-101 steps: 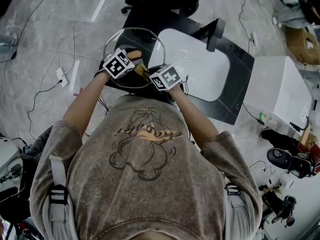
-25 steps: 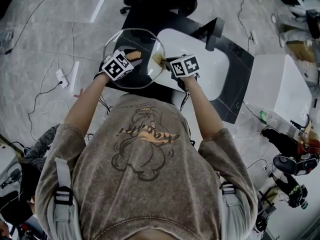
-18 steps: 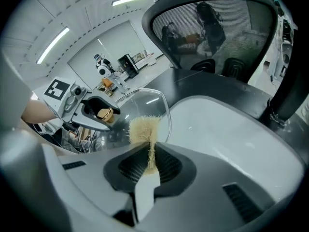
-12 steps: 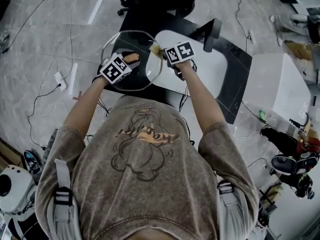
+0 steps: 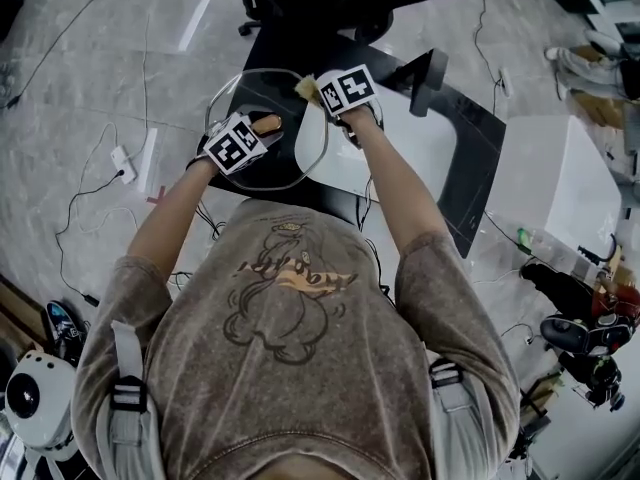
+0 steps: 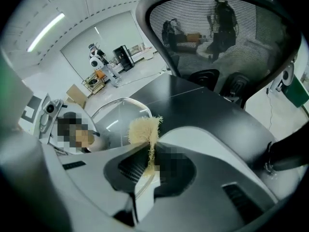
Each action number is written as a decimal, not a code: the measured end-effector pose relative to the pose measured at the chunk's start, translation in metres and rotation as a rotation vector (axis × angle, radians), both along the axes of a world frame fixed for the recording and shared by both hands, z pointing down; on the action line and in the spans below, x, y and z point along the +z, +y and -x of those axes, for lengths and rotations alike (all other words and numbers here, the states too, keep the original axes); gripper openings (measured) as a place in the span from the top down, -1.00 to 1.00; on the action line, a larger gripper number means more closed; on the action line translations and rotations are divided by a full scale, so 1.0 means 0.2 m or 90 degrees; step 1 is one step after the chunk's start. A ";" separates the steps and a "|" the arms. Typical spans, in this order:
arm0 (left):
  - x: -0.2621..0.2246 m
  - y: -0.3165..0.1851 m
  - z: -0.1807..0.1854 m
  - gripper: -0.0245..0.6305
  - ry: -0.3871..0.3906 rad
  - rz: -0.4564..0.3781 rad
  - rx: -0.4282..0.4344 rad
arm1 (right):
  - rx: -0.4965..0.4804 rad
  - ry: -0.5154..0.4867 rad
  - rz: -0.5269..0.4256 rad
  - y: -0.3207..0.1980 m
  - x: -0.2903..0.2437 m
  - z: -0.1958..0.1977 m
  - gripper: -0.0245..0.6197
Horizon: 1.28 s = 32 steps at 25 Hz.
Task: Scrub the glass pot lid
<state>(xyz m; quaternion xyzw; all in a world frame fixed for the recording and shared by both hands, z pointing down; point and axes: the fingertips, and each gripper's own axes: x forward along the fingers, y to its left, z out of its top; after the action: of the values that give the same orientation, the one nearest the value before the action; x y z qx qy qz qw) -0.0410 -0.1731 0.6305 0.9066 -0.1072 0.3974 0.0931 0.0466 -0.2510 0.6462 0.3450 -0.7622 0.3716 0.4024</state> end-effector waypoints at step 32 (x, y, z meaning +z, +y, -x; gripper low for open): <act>0.00 0.01 0.00 0.38 0.000 -0.003 -0.001 | -0.262 -0.020 -0.062 -0.24 -0.07 0.86 0.79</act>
<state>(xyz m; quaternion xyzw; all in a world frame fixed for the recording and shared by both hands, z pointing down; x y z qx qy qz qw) -0.0416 -0.1707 0.6309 0.9069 -0.1087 0.3968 0.0914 -0.1251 -0.2993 0.6329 0.1952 -0.8399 0.2492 0.4409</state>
